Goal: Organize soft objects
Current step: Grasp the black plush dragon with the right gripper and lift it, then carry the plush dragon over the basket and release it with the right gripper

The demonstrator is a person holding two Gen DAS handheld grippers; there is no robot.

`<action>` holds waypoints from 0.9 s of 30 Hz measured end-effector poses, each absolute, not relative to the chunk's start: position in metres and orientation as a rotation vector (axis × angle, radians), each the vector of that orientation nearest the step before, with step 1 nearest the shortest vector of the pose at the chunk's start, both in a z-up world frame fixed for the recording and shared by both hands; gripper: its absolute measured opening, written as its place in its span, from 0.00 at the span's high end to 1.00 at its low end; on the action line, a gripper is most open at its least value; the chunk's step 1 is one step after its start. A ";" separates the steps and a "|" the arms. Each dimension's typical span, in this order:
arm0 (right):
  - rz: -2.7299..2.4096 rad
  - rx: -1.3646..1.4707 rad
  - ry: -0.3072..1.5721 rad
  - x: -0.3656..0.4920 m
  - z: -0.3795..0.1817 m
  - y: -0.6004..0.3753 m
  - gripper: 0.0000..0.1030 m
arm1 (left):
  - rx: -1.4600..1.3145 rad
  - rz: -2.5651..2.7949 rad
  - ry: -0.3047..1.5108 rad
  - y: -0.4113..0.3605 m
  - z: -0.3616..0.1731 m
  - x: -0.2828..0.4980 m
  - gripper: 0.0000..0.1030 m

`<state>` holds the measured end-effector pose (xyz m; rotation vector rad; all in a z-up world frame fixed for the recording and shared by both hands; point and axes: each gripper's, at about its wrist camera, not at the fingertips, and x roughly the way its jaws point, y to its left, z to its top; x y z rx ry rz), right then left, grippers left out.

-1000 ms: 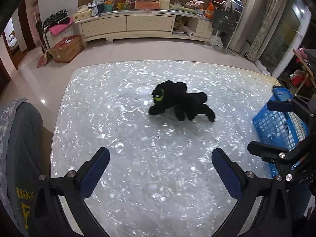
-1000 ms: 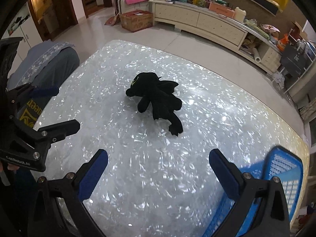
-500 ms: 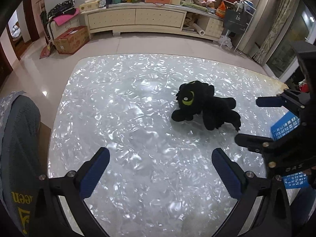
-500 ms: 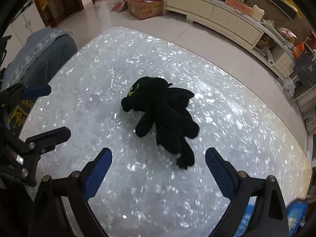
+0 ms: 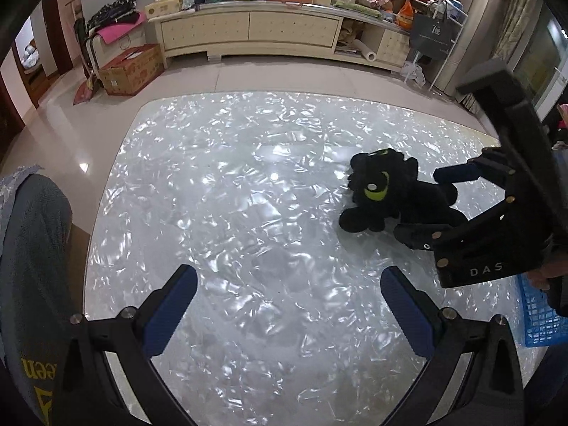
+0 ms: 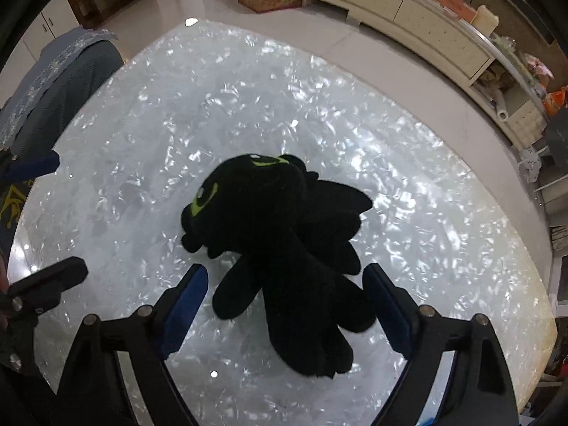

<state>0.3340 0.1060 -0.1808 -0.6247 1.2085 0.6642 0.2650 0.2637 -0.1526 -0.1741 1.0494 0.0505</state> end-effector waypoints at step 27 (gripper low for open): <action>0.637 -0.567 1.044 0.237 -0.089 0.034 0.52 | -0.062 0.012 0.958 0.202 -0.073 0.213 0.00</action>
